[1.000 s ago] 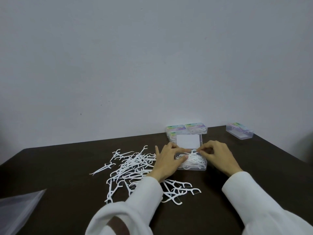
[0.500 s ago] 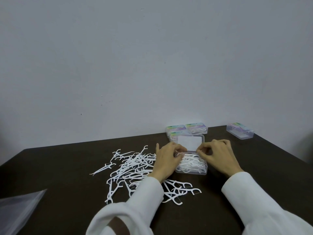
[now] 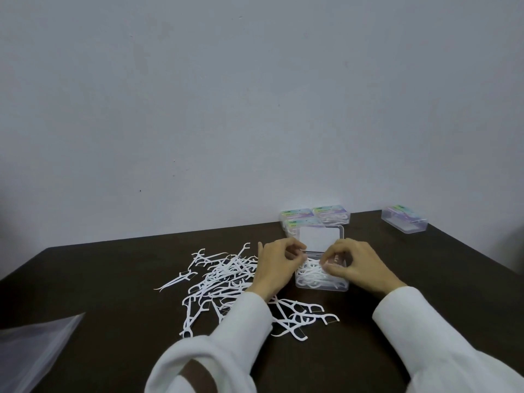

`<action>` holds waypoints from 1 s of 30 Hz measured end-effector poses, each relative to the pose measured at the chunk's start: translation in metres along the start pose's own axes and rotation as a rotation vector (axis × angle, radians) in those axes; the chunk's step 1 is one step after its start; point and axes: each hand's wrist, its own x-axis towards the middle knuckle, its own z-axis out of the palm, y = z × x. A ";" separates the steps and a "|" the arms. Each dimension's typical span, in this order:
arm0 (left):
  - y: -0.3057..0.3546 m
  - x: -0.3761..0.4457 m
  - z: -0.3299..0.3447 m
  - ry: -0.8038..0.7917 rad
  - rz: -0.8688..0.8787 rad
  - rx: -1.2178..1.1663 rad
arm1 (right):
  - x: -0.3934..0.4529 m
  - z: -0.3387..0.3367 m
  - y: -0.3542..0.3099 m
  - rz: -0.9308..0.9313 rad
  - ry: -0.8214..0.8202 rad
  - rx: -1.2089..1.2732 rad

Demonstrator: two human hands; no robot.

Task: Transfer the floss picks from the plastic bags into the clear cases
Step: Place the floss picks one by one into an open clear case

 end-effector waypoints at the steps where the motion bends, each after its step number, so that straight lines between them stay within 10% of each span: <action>1: -0.001 0.000 0.000 -0.009 0.000 -0.008 | 0.000 0.000 0.001 -0.001 -0.025 -0.014; 21: -0.007 -0.008 -0.010 -0.041 0.055 0.039 | -0.001 0.006 -0.010 -0.020 0.154 0.031; 30: -0.041 -0.045 -0.069 -0.200 0.072 0.066 | -0.007 0.014 -0.060 -0.179 -0.118 -0.122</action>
